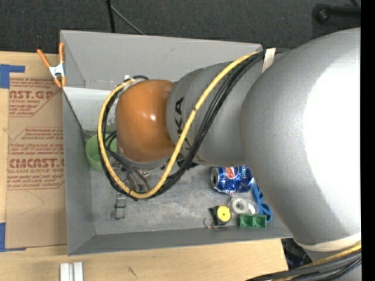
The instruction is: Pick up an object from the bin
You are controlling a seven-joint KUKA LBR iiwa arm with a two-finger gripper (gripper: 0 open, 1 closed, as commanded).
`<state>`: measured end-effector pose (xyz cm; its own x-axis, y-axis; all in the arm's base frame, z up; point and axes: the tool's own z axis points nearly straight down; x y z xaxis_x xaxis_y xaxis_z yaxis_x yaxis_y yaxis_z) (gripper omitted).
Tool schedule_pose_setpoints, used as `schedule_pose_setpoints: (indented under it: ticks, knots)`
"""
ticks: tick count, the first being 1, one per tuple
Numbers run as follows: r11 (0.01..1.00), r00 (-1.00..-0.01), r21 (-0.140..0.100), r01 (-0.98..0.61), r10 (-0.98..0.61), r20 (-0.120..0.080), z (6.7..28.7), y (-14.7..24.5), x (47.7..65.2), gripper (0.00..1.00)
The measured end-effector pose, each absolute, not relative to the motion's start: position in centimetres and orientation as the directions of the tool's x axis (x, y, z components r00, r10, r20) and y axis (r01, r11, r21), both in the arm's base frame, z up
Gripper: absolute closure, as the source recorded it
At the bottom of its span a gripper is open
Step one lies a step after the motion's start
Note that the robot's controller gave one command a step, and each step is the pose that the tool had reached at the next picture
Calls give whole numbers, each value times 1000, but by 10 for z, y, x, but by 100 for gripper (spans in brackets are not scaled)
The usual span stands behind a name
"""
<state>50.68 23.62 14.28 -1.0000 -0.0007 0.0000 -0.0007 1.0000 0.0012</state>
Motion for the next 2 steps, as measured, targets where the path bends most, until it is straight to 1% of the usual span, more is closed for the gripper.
schedule_pose_setpoints:
  ticks: [1, 2]
  knots:
    - [970, -970, 1, 245, 245, -1, 69, 234, 592, 0]
    - [889, -889, 3, 457, 457, -2, 101, 248, 586, 0]
